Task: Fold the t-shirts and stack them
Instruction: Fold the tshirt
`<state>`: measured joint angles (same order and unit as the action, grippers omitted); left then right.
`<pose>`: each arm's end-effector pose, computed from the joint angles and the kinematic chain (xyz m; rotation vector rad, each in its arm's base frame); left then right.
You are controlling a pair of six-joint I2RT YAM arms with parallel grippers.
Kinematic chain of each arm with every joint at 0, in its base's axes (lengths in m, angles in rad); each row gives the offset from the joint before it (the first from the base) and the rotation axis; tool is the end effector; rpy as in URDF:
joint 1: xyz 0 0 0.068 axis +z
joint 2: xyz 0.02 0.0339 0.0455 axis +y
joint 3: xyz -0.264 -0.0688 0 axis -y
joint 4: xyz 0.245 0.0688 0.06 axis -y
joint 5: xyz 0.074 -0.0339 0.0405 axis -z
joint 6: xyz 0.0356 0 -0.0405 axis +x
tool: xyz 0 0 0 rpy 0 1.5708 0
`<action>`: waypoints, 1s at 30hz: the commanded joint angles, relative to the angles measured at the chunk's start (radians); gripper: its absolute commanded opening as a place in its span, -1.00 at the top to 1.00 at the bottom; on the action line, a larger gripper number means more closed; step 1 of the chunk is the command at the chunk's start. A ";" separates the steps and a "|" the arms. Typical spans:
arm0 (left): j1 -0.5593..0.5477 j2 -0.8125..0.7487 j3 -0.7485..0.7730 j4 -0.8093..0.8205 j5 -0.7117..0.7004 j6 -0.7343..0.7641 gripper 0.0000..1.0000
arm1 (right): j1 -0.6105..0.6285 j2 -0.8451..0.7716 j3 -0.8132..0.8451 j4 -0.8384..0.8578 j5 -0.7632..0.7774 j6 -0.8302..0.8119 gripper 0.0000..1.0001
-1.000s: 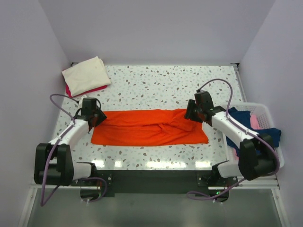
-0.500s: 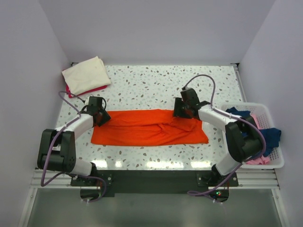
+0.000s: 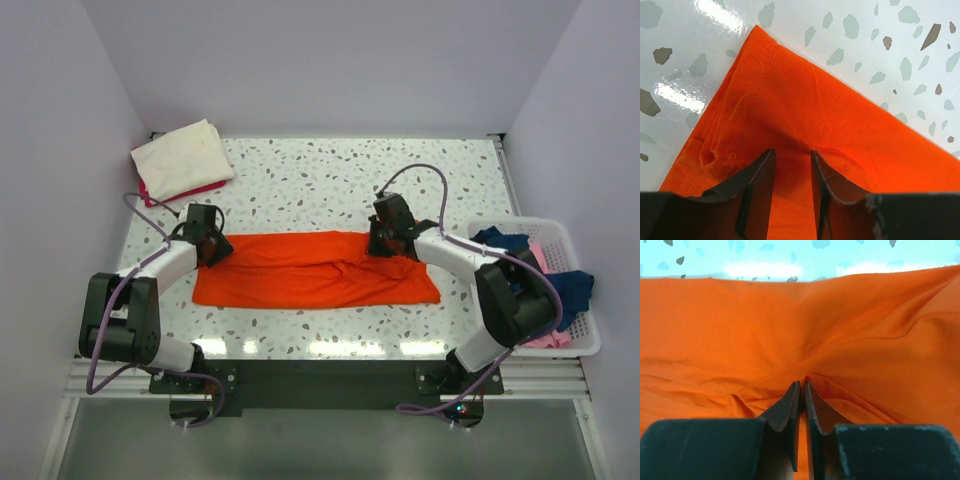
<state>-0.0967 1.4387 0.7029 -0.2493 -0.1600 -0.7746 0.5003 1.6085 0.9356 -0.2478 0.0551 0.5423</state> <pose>0.2667 -0.0202 0.1643 -0.9032 2.3769 -0.1387 0.2863 0.1543 0.1843 0.0765 2.5263 0.3638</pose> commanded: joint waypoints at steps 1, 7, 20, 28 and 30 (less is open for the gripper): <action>0.006 -0.011 0.027 0.021 -0.022 -0.006 0.23 | 0.015 -0.085 -0.026 0.015 -0.030 0.022 0.83; 0.006 -0.014 0.030 0.018 -0.016 -0.005 0.23 | 0.050 -0.163 -0.086 0.005 -0.047 0.044 0.86; 0.006 -0.009 0.029 0.048 0.033 0.011 0.20 | 0.149 -0.199 -0.143 0.022 -0.052 0.076 0.45; 0.006 -0.006 0.032 0.051 0.043 0.012 0.17 | 0.156 -0.367 -0.135 -0.106 0.067 0.061 0.17; 0.006 -0.009 0.032 0.051 0.047 0.012 0.17 | 0.149 -0.378 -0.112 -0.161 0.165 0.053 0.16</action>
<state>-0.0959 1.4387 0.7029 -0.2455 -0.1230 -0.7734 0.6544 1.2697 0.7918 -0.3206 0.0719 0.6052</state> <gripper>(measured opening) 0.412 0.416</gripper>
